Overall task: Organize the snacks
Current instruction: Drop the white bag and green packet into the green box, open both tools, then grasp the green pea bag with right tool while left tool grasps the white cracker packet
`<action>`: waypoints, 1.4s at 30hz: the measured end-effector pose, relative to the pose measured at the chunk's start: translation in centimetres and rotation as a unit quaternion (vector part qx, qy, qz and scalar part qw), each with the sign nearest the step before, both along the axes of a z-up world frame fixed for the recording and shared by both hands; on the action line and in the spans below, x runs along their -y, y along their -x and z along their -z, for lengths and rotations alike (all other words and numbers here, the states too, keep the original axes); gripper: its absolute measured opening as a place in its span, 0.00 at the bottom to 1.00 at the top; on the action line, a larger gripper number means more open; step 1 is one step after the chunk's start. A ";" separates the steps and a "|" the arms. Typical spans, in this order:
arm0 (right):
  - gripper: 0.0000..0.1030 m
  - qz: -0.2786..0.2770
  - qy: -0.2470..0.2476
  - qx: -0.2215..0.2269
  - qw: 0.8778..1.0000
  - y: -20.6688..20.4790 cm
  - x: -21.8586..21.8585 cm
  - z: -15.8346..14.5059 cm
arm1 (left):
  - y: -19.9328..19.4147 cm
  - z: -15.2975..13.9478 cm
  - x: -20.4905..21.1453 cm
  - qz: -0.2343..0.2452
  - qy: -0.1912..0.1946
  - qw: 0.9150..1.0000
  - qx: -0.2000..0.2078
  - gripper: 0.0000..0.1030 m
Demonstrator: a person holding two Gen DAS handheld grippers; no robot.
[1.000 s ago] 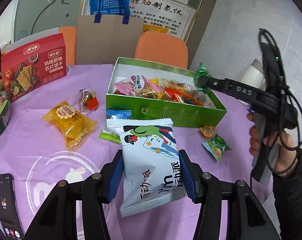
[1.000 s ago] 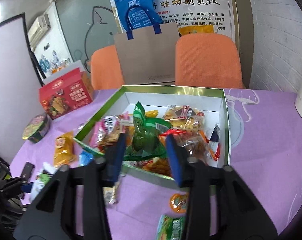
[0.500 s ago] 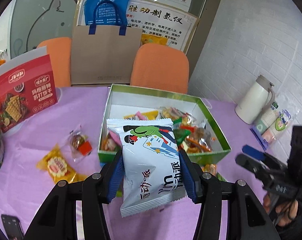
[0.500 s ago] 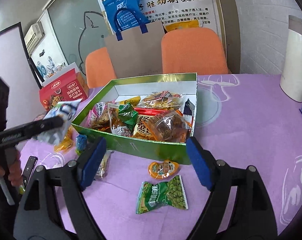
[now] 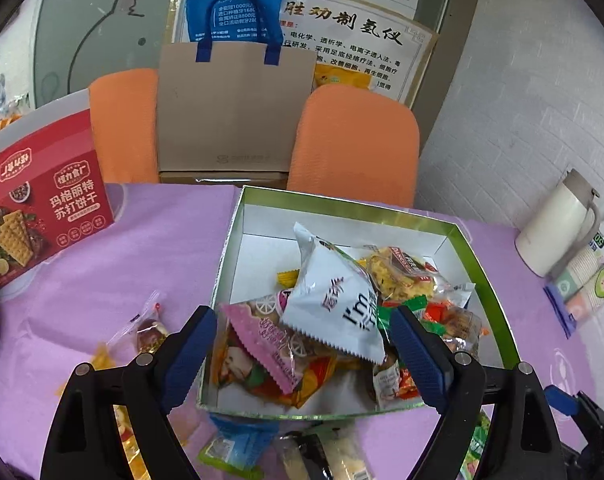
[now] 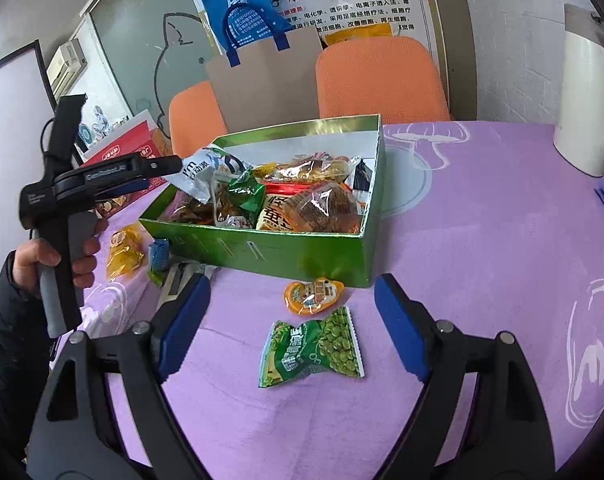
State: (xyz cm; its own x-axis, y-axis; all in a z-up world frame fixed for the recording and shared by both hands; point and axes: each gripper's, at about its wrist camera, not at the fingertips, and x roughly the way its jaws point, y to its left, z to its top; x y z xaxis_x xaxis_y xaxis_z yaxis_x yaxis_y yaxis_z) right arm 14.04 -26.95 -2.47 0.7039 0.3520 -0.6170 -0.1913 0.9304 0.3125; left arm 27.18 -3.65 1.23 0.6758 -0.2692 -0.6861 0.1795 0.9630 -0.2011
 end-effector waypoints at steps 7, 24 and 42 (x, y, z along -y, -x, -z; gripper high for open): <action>0.82 -0.014 0.017 -0.025 0.999 0.9 -0.7 1.8 | 6.2 -0.6 -1.4 0.006 -0.019 1.000 -0.016 0.88; 0.63 -0.018 0.097 -0.082 0.992 0.6 -3.1 5.8 | 12.2 5.4 -1.5 0.022 0.004 0.998 -0.056 0.88; 0.74 -0.023 0.105 -0.083 0.991 1.3 -3.3 6.0 | 7.3 8.2 3.0 0.010 -0.058 0.994 -0.088 0.88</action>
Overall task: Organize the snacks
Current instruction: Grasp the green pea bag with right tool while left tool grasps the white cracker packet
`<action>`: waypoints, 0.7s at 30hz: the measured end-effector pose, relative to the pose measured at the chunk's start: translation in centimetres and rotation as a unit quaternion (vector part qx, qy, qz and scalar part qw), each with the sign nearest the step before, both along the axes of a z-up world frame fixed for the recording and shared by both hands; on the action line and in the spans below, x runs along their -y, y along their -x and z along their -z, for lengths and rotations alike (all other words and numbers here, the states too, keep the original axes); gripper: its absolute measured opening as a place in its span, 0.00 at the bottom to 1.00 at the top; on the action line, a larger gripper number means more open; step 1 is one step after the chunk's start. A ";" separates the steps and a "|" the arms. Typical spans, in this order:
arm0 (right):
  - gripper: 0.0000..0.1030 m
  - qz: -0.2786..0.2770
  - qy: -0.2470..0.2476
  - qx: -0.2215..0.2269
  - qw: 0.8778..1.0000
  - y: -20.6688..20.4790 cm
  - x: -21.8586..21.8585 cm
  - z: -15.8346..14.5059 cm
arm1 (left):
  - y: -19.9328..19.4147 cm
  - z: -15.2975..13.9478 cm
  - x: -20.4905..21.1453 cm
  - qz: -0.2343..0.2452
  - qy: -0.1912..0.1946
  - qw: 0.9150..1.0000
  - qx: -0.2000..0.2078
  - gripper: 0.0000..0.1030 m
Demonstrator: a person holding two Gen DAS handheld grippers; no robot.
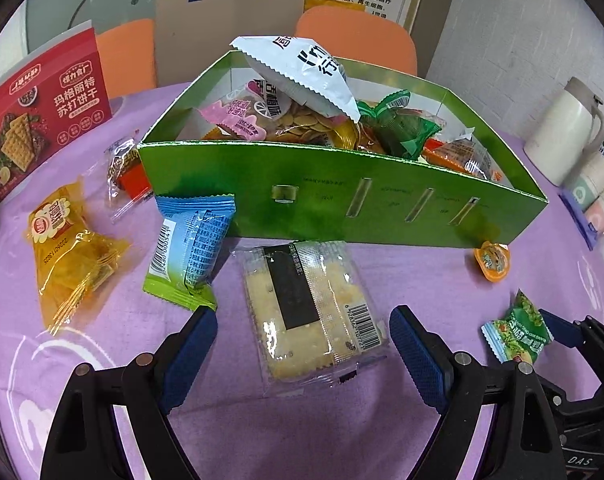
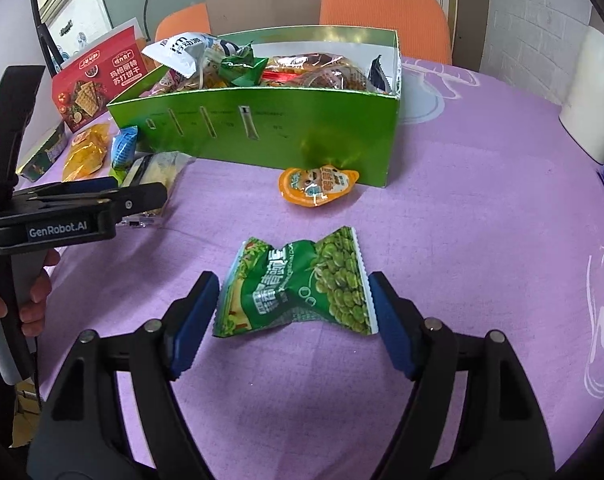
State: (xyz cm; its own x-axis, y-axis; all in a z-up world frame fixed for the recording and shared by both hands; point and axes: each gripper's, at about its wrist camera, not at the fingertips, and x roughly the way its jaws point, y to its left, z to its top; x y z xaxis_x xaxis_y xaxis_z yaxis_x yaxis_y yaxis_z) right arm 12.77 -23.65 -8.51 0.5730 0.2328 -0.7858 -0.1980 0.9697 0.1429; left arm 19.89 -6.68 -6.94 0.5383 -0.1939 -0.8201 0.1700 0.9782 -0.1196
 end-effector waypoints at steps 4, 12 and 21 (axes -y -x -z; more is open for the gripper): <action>0.74 0.004 0.003 0.001 1.000 0.1 0.0 0.0 | 0.1 0.2 0.2 0.001 -0.014 1.000 0.007 0.87; 0.63 0.004 0.038 0.012 0.999 0.6 -0.7 0.0 | 1.0 0.1 0.4 0.021 -0.023 0.999 0.019 0.64; 0.48 -0.011 0.038 0.023 0.999 1.3 -1.4 -0.6 | 2.7 -0.4 -0.5 0.029 -0.004 0.999 0.022 0.57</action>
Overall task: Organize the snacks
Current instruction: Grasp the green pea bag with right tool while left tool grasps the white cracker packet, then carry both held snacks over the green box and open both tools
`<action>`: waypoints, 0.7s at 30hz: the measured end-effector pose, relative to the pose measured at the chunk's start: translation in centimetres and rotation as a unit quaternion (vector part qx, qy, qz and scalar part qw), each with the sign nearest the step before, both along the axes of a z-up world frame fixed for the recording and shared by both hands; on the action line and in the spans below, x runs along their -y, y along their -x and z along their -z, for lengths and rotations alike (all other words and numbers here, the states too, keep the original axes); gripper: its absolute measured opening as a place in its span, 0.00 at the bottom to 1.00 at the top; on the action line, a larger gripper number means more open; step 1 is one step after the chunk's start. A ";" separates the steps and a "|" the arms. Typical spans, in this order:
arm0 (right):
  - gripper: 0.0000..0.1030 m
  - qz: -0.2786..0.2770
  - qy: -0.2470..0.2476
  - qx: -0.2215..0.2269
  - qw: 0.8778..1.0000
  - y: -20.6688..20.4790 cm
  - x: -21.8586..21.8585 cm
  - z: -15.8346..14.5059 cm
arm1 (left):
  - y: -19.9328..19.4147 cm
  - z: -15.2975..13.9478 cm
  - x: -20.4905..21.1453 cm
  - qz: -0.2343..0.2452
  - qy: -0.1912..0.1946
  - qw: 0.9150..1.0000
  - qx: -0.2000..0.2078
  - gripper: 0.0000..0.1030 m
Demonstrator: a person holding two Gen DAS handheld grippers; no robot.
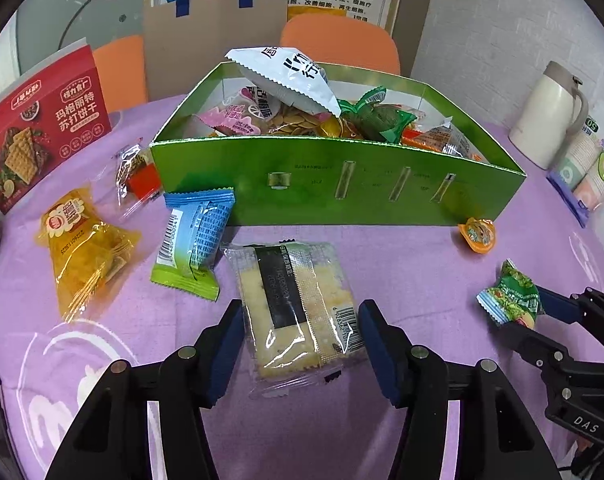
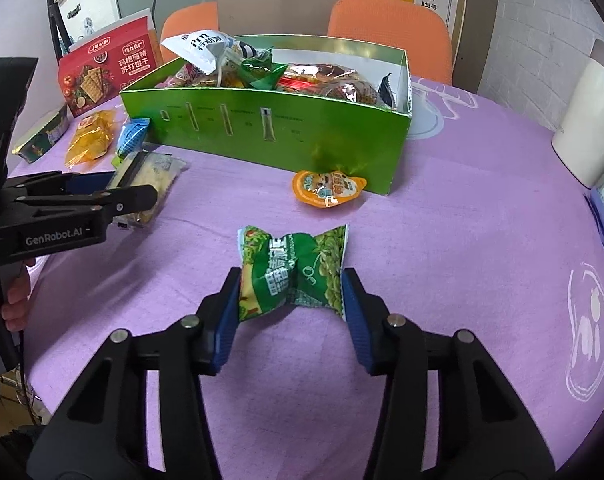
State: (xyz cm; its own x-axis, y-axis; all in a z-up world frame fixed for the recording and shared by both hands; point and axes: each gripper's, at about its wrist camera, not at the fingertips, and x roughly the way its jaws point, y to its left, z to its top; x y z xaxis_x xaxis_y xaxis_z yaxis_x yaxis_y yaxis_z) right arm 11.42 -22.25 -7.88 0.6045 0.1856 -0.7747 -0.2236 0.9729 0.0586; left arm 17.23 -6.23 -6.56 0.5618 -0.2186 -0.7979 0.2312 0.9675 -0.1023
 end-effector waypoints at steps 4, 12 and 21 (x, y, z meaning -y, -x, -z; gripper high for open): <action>0.47 -0.008 -0.017 0.002 1.000 0.8 -0.1 -0.8 | 1.4 -1.0 -0.7 -0.002 0.014 1.000 0.010 0.57; 0.47 -0.031 -0.059 0.054 0.996 1.5 -0.3 -6.4 | 2.9 -8.1 -1.3 0.024 0.047 0.995 0.083 0.57; 0.47 0.000 -0.072 0.110 0.991 -3.3 0.6 -10.4 | -0.4 -14.9 -0.2 0.031 0.065 0.987 0.144 0.57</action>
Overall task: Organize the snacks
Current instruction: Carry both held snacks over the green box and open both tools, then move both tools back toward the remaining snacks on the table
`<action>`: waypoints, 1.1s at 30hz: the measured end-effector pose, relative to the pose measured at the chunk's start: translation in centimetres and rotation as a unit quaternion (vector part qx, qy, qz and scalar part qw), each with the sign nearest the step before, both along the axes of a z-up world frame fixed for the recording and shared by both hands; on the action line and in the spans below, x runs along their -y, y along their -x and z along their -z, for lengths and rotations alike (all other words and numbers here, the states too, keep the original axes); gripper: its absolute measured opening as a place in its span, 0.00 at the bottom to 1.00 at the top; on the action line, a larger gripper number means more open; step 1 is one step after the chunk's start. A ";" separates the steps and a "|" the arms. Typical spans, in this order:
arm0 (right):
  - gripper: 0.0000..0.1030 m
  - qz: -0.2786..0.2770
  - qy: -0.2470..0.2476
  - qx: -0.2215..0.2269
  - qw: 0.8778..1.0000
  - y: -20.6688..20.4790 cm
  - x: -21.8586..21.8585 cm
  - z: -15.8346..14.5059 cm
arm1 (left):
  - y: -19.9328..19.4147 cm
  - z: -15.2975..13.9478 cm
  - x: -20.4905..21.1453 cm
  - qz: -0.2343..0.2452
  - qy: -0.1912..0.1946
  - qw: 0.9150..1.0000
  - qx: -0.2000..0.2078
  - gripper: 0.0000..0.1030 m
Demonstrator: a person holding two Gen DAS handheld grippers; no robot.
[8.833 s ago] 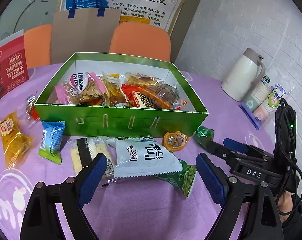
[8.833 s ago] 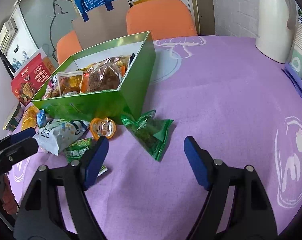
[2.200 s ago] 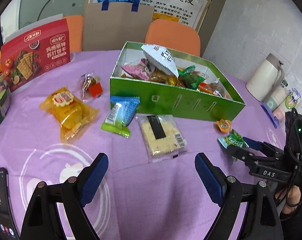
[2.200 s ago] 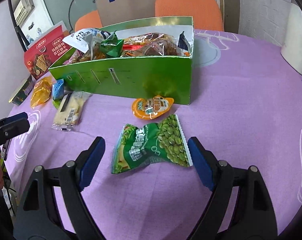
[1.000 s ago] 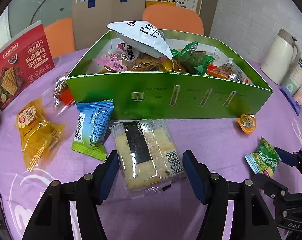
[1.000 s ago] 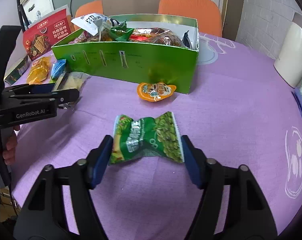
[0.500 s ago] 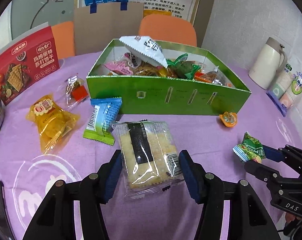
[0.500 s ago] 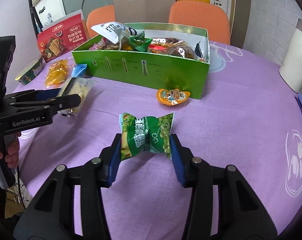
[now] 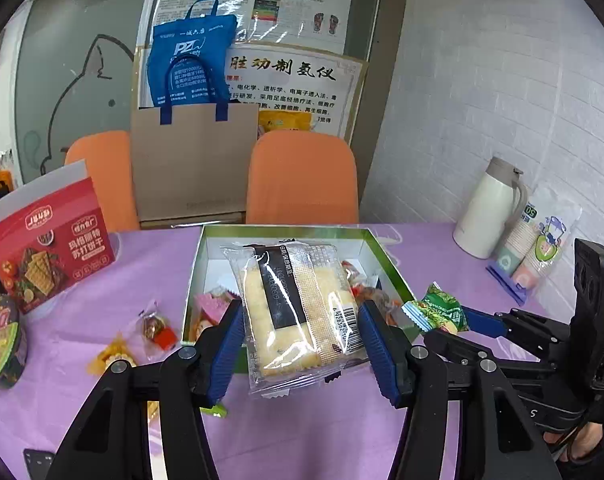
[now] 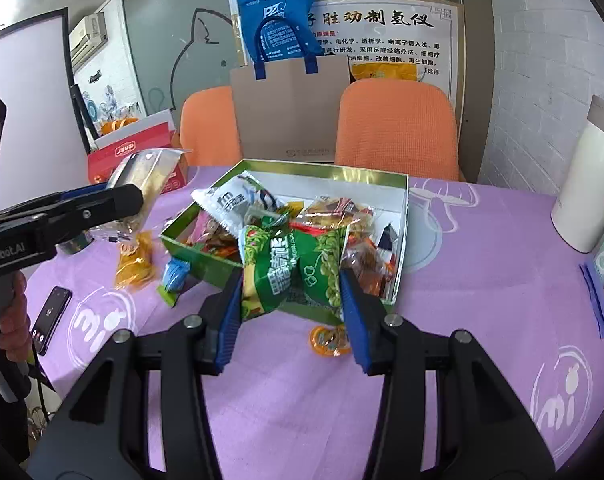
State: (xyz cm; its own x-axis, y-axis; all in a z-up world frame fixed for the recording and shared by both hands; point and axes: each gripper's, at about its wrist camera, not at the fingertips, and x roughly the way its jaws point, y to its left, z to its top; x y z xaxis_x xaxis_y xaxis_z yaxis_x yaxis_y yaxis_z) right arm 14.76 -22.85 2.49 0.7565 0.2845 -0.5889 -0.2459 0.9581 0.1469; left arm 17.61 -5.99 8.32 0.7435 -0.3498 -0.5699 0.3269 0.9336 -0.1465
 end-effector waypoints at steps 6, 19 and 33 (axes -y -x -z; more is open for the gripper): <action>0.47 0.022 -0.005 0.006 1.000 -4.2 0.9 0.6 | -4.4 0.7 1.8 0.001 0.001 1.000 -0.023 0.57; 0.85 0.027 0.030 0.000 0.999 -9.9 0.7 5.0 | -10.7 5.8 3.6 -0.012 -0.012 0.999 -0.049 0.91; 0.89 0.027 -0.023 0.020 0.999 -5.1 1.9 0.4 | -5.4 1.9 1.1 -0.045 -0.048 0.997 -0.041 0.93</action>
State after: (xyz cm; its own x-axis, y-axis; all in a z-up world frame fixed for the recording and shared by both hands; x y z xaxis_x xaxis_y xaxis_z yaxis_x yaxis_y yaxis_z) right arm 19.83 -24.75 2.10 0.7943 0.2689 -0.5447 -0.2013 0.9625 0.1817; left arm 23.05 -7.08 6.43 0.7187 -0.2254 -0.6578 0.2323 0.9695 -0.0784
